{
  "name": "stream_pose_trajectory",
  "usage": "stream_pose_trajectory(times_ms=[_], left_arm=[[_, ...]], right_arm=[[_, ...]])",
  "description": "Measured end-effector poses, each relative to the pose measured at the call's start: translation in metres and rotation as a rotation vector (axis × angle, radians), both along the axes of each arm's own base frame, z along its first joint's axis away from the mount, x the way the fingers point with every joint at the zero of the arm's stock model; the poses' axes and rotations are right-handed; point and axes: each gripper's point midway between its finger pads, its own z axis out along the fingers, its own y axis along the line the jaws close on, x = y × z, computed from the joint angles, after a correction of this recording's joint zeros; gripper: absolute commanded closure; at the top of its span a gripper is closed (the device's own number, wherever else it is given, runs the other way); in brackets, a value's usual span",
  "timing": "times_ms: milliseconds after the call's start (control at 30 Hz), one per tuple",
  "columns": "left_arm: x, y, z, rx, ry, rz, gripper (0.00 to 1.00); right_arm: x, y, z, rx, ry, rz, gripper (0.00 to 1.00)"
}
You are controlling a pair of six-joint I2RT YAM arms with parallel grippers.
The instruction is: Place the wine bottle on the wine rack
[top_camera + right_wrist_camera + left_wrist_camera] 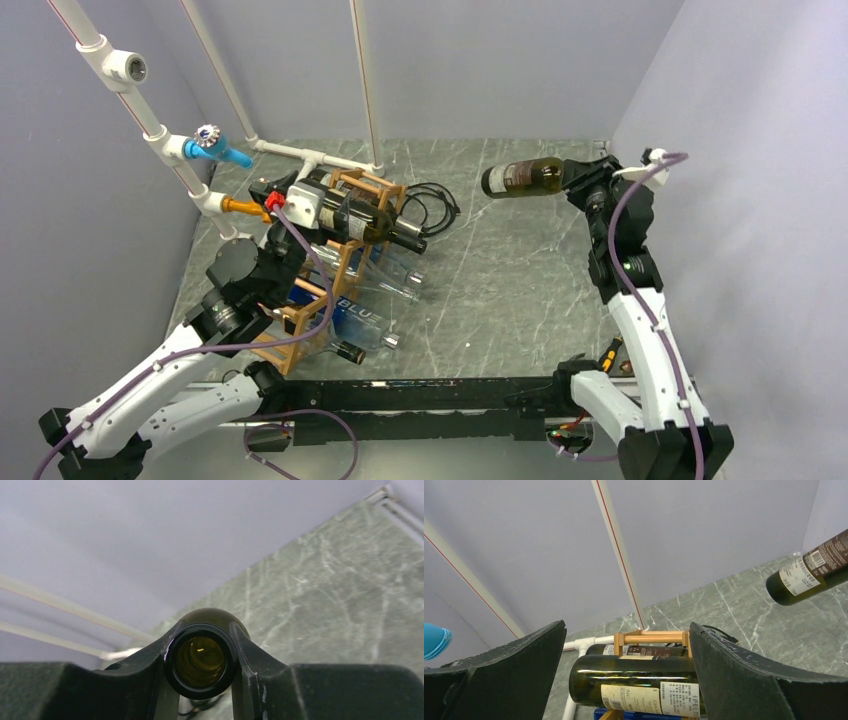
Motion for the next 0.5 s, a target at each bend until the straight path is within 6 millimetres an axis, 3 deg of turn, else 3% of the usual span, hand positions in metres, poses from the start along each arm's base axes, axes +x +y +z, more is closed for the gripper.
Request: stream_pose_trajectory(times_ms=[300, 500], left_arm=[[-0.005, 0.006, 0.006, -0.019, -0.016, 0.000, 0.01], [-0.013, 0.016, 0.015, -0.047, -0.040, 0.007, 0.00]], right_arm=[[-0.027, 0.039, 0.030, 0.261, -0.177, 0.187, 1.00], [-0.041, 0.081, 0.045, 0.357, -0.227, 0.345, 1.00]])
